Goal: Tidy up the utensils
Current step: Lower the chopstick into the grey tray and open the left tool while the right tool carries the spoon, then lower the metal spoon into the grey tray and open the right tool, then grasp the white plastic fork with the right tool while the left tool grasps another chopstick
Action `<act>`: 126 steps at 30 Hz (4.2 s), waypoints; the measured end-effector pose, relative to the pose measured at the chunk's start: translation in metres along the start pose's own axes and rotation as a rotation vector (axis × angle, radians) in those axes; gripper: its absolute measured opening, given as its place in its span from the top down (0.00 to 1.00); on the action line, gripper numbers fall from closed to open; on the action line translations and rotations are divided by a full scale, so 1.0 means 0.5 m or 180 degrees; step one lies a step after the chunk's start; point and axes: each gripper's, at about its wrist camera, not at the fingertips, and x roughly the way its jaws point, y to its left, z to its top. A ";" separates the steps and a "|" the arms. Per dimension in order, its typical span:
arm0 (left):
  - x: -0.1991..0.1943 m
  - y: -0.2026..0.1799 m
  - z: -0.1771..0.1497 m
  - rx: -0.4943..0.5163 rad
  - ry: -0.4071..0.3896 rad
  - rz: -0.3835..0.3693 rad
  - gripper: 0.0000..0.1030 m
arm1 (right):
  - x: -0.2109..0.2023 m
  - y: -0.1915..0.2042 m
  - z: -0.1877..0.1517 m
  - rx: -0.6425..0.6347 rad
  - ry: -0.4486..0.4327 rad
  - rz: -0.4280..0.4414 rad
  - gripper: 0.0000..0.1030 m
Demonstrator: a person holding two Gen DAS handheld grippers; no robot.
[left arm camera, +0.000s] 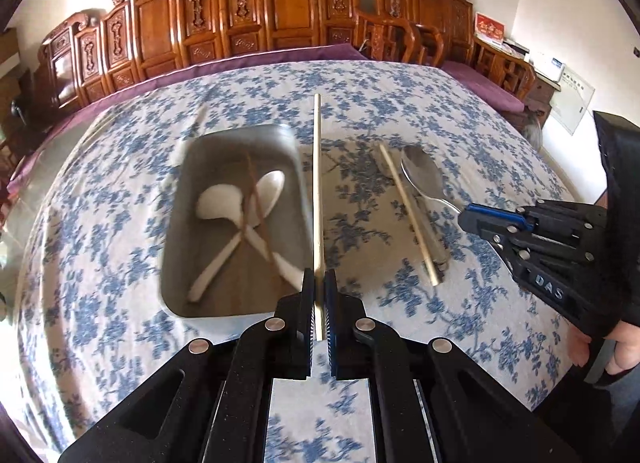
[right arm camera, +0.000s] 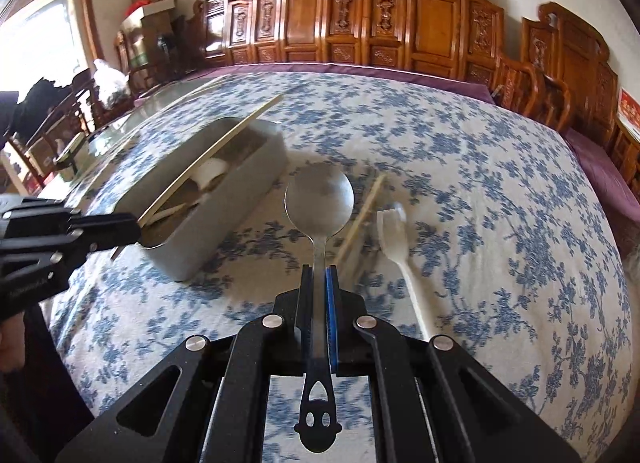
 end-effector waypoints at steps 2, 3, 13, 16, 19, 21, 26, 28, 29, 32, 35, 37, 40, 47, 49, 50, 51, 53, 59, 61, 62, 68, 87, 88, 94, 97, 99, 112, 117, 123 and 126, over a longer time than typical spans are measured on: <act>-0.002 0.014 -0.002 -0.0003 0.0026 0.0033 0.96 | 0.001 0.018 0.001 -0.0069 0.0000 0.0023 0.93; -0.004 0.021 -0.003 0.0000 0.0038 0.0056 0.96 | 0.002 0.025 0.001 -0.0093 0.0001 0.0033 0.93; 0.012 0.096 0.000 -0.0067 0.0235 0.0142 0.96 | -0.003 0.099 0.028 -0.0316 -0.0036 0.0122 0.93; 0.024 0.114 0.005 -0.0106 0.0290 0.0140 0.96 | -0.007 0.100 0.040 -0.0244 -0.0052 0.0137 0.93; 0.036 0.131 0.011 -0.0204 0.0383 0.0096 0.96 | -0.012 0.093 0.053 -0.0084 -0.0026 0.0183 0.93; 0.045 0.138 0.015 -0.0222 0.0447 0.0072 0.96 | -0.017 0.096 0.064 -0.0094 0.0002 0.0164 0.93; 0.055 0.145 0.029 -0.0210 0.0470 0.0055 0.96 | -0.016 0.103 0.088 -0.0187 0.0038 0.0120 0.93; 0.060 0.149 0.031 -0.0225 0.0481 0.0043 0.96 | -0.014 0.106 0.095 -0.0206 0.0044 0.0108 0.93; 0.064 0.151 0.031 -0.0230 0.0495 0.0044 0.96 | -0.014 0.107 0.099 -0.0210 0.0042 0.0105 0.93; 0.073 0.155 0.035 -0.0231 0.0516 0.0030 0.96 | -0.014 0.108 0.106 -0.0219 0.0032 0.0094 0.93; 0.076 0.157 0.040 -0.0236 0.0515 0.0032 0.96 | -0.015 0.110 0.113 -0.0203 0.0029 0.0085 0.93; 0.074 0.161 0.045 -0.0274 0.0497 0.0020 0.96 | -0.013 0.113 0.115 -0.0201 0.0037 0.0086 0.93; 0.065 0.167 0.050 -0.0290 0.0453 0.0021 0.96 | -0.007 0.120 0.123 -0.0208 0.0054 0.0100 0.93; 0.019 0.193 0.058 -0.0347 0.0305 0.0009 0.89 | 0.018 0.148 0.156 -0.0161 0.0046 0.0204 0.93; 0.001 0.201 0.060 -0.0339 0.0253 0.0039 0.89 | 0.032 0.157 0.169 -0.0124 0.0046 0.0253 0.93; -0.004 0.204 0.060 -0.0339 0.0239 0.0047 0.89 | 0.038 0.161 0.175 -0.0103 0.0047 0.0280 0.93; -0.013 0.208 0.061 -0.0342 0.0214 0.0056 0.88 | 0.043 0.165 0.180 -0.0085 0.0048 0.0302 0.93; -0.026 0.216 0.063 -0.0349 0.0178 0.0066 0.88 | 0.062 0.174 0.196 -0.0024 0.0057 0.0357 0.93; -0.062 0.229 0.066 -0.0315 0.0079 0.0132 0.87 | 0.117 0.196 0.235 0.0126 0.0107 0.0457 0.93; -0.071 0.233 0.067 -0.0305 0.0052 0.0151 0.87 | 0.136 0.201 0.243 0.0173 0.0133 0.0468 0.93; -0.075 0.236 0.067 -0.0310 0.0038 0.0148 0.86 | 0.148 0.203 0.247 0.0207 0.0150 0.0471 0.93; -0.088 0.251 0.062 -0.0345 0.0000 0.0154 0.80 | 0.209 0.205 0.245 0.0407 0.0296 0.0450 0.93; -0.092 0.272 0.038 -0.0397 0.0040 0.0225 0.77 | 0.269 0.213 0.235 0.0725 0.0490 0.0570 0.92; -0.092 0.272 0.038 -0.0397 0.0039 0.0226 0.77 | 0.268 0.214 0.236 0.0726 0.0488 0.0583 0.92; -0.088 0.271 0.034 -0.0396 0.0056 0.0236 0.77 | 0.262 0.221 0.235 0.0657 0.0494 0.0603 0.92; -0.088 0.269 0.033 -0.0395 0.0059 0.0241 0.77 | 0.261 0.224 0.232 0.0634 0.0532 0.0660 0.91; -0.088 0.268 0.033 -0.0394 0.0060 0.0245 0.77 | 0.256 0.227 0.231 0.0612 0.0531 0.0705 0.91; -0.092 0.209 0.046 -0.0337 -0.0038 0.0181 0.68 | 0.090 0.145 0.171 0.0044 0.0076 0.0335 0.91; -0.087 0.153 0.059 -0.0280 -0.0095 0.0085 0.66 | 0.041 0.038 0.090 -0.0006 0.0091 0.0001 0.77; -0.053 0.075 0.067 -0.0156 -0.0031 -0.0020 0.65 | 0.028 -0.102 0.023 0.0200 0.0215 -0.0272 0.76; -0.031 0.044 0.066 -0.0127 0.0023 -0.0061 0.62 | 0.051 -0.135 0.007 0.0205 0.0333 -0.0293 0.75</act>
